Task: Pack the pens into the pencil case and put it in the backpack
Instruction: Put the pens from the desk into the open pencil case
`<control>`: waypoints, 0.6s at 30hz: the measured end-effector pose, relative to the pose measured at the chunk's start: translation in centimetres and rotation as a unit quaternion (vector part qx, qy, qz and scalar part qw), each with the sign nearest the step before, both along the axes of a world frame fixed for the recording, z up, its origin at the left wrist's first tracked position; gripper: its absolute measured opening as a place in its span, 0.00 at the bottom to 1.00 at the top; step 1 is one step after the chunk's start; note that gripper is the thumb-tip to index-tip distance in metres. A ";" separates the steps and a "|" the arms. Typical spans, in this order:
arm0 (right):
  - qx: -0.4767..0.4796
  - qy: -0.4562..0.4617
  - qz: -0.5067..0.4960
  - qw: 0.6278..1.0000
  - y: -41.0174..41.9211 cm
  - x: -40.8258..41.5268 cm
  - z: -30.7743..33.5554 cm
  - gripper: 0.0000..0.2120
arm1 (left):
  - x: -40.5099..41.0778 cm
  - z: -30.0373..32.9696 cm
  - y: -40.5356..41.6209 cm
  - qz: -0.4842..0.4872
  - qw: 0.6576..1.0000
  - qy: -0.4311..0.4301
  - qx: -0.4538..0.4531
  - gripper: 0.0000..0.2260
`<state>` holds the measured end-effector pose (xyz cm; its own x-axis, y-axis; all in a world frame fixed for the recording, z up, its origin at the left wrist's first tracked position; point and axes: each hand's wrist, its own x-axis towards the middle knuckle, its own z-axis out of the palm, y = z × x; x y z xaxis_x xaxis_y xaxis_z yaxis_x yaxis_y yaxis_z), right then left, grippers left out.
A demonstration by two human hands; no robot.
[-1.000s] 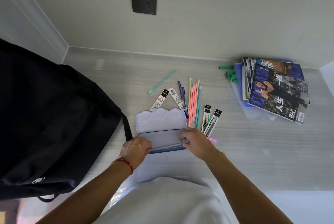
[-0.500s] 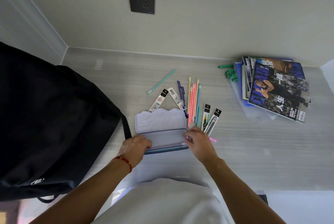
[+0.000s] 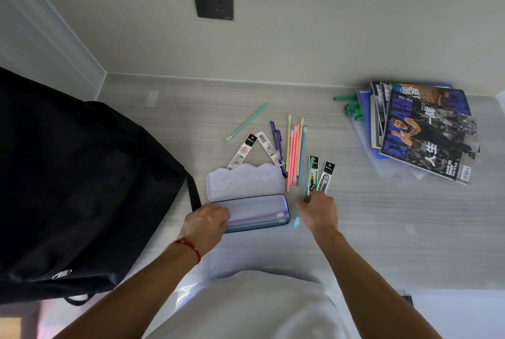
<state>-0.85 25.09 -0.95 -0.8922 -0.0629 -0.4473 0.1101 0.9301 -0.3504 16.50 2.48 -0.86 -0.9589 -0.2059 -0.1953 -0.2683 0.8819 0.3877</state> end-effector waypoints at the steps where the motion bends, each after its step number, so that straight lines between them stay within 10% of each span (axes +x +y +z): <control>1: -0.037 0.007 -0.013 0.999 0.1 0.0 0.3 0.12 | -0.2 0.0 0.1 0.006 1.000 0.010 0.018 0.08; 7: -0.172 0.017 0.154 0.973 -1.2 1.0 2.5 0.07 | -2.0 0.3 1.7 0.138 0.968 0.053 0.203 0.05; 13: -0.179 -0.020 0.354 0.918 -2.7 2.2 3.0 0.06 | -3.0 0.7 0.1 0.386 0.776 0.082 0.491 0.07; 18: -0.179 -0.020 0.375 0.909 -2.9 2.2 2.6 0.07 | -1.2 0.0 -1.3 0.431 0.726 0.080 0.529 0.03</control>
<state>1.35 22.20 1.67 -0.5214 -0.7951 -0.3098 -0.4893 0.5761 -0.6548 15.33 1.22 -0.87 -0.5899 -0.5592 -0.5825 -0.4209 -0.4028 0.8128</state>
